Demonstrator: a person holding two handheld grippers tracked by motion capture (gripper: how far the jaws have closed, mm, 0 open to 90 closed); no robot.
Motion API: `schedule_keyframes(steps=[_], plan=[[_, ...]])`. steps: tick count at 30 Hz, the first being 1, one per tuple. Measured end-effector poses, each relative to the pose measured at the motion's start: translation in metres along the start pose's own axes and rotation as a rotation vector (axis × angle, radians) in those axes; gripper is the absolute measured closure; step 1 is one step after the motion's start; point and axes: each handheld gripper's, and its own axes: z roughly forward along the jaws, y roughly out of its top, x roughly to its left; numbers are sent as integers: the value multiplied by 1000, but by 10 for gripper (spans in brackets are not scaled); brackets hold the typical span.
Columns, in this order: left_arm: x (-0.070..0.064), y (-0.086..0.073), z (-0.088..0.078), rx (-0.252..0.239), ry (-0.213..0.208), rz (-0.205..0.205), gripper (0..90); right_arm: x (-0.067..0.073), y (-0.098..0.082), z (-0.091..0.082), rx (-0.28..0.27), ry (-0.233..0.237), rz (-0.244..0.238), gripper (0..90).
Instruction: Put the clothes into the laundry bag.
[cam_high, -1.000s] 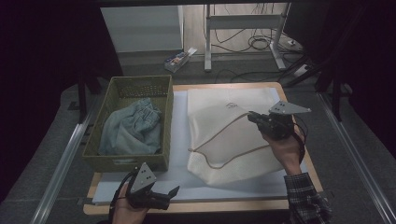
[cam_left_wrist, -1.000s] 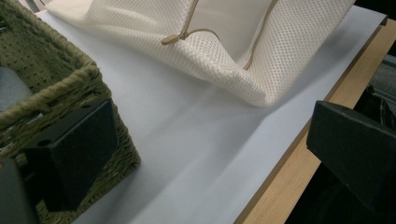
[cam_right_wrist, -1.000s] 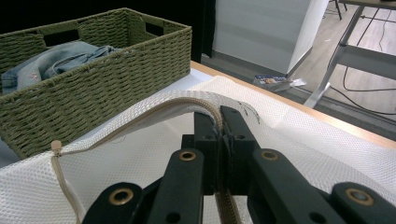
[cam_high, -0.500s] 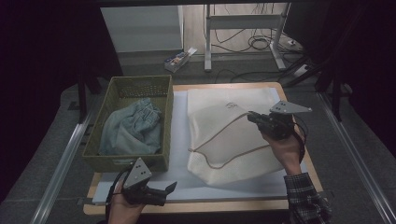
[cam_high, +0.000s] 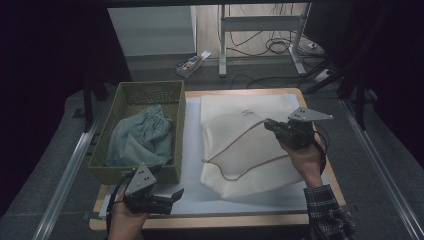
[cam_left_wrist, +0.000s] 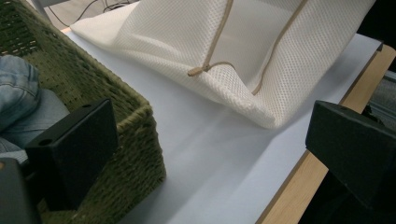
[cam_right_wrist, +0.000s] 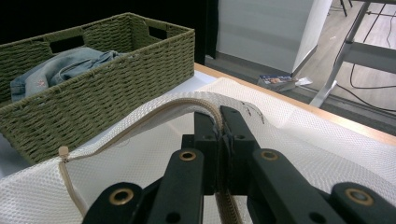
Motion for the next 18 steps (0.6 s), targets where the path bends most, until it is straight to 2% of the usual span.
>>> schedule_keyframes(steps=[6,15,18], plan=[[10,5,0,3,-4,-34,23,1,0,-1,-1,8,-15,831],[18,13,-1,2,19,-31,28,2,0,-1,1,9,-19,830],[21,15,-1,3,20,-41,28,2,-1,-1,1,5,-20,830]])
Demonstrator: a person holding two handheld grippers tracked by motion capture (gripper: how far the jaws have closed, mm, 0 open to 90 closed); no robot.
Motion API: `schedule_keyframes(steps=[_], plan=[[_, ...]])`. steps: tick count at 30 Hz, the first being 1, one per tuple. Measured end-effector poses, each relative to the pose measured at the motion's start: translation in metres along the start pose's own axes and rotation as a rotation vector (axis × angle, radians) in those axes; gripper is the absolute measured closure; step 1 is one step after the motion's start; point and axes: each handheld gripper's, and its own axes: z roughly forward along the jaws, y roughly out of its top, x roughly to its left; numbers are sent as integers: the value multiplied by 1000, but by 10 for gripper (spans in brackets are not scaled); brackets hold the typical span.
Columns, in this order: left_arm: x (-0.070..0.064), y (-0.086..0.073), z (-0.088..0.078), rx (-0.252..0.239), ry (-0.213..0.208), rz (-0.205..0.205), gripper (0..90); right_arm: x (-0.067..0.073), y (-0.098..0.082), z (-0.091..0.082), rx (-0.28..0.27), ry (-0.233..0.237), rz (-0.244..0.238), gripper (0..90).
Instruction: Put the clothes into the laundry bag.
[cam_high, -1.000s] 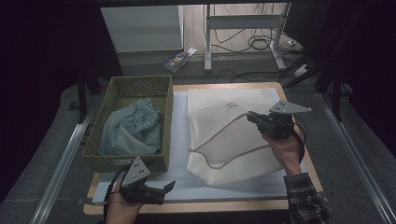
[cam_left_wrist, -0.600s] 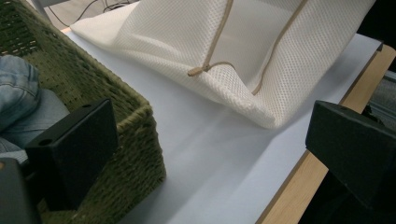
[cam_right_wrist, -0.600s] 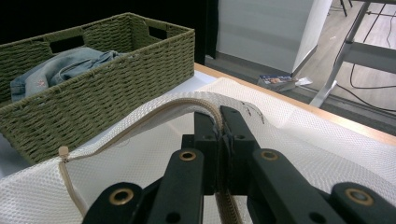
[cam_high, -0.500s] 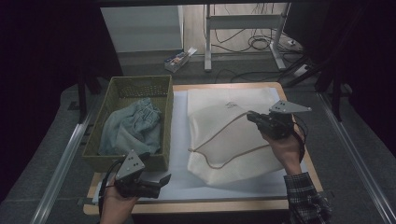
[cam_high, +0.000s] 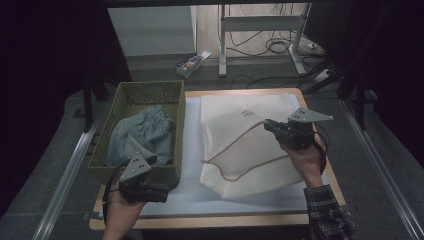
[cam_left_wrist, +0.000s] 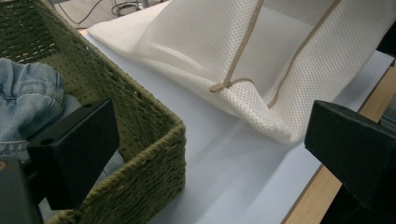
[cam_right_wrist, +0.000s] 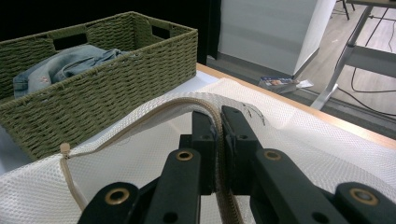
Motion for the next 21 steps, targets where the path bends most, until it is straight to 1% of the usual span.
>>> schedule_keyframes(steps=[6,17,21], plan=[[8,6,2,17,24,-9,28,0,0,0,-5,3,5,830],[25,13,6,16,58,-39,24,-1,0,0,-11,0,10,831],[32,17,10,21,62,-54,22,-1,0,0,-13,0,11,831]])
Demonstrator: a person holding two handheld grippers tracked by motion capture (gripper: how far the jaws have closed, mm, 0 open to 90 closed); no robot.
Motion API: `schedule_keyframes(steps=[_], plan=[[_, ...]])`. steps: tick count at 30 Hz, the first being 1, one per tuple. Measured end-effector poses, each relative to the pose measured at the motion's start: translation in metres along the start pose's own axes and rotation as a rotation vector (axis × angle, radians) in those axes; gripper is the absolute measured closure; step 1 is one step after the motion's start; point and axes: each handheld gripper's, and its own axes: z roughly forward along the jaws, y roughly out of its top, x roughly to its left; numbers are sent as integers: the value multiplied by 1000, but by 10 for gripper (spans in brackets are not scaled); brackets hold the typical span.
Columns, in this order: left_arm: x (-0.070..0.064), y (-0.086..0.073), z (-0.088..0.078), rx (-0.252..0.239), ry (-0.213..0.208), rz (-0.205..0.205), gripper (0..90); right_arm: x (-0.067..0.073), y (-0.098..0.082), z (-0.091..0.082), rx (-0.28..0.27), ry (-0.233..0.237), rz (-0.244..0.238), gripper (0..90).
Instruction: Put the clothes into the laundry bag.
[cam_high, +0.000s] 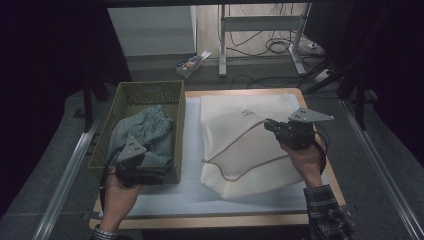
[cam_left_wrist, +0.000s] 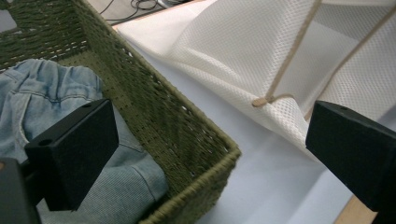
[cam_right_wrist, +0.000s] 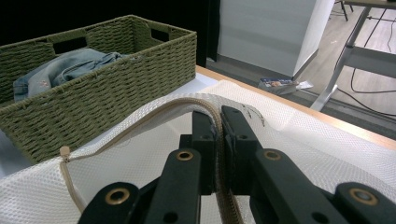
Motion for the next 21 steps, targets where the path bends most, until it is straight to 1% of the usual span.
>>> schedule_keyframes(steps=[5,9,16,21], plan=[[8,4,7,17,8,-9,20,0,0,0,-3,0,4,831],[16,7,13,34,23,-11,20,-1,0,0,-4,0,1,831],[31,11,21,58,38,-32,19,-2,0,0,-7,-3,8,839],[44,12,28,62,45,-55,23,-3,0,0,-9,-6,16,847]])
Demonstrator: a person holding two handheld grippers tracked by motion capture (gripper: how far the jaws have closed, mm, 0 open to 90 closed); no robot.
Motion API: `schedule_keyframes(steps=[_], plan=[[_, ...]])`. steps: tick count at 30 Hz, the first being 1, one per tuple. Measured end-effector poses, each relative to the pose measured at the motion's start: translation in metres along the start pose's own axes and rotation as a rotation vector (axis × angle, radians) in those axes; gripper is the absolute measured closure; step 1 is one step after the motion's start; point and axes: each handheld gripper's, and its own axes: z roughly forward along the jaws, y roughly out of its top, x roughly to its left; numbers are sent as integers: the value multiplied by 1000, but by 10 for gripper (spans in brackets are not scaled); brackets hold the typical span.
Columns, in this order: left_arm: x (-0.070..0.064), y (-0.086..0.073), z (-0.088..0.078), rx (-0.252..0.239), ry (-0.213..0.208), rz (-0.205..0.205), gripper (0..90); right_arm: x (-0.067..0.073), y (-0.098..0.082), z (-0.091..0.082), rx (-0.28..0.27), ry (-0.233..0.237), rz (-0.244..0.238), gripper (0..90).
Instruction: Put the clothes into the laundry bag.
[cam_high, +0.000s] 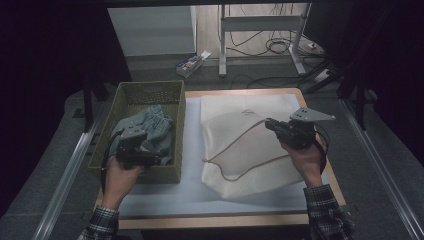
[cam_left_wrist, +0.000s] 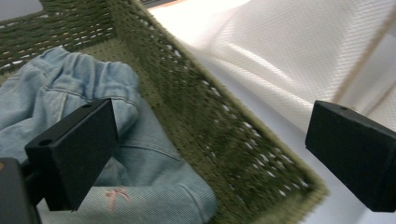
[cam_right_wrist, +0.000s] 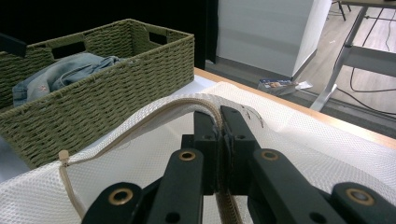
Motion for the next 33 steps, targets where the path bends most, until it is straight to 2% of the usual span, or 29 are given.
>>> schedule_keyframes(steps=[9,21,23,33], plan=[[21,7,15,22,51,-11,21,0,0,0,-4,4,-2,846],[50,13,28,76,87,-51,21,-1,0,-1,-6,9,0,844],[55,14,30,96,100,-43,20,-1,1,-1,-5,10,0,844],[77,15,49,198,151,-54,1,-1,0,0,-4,15,0,842]])
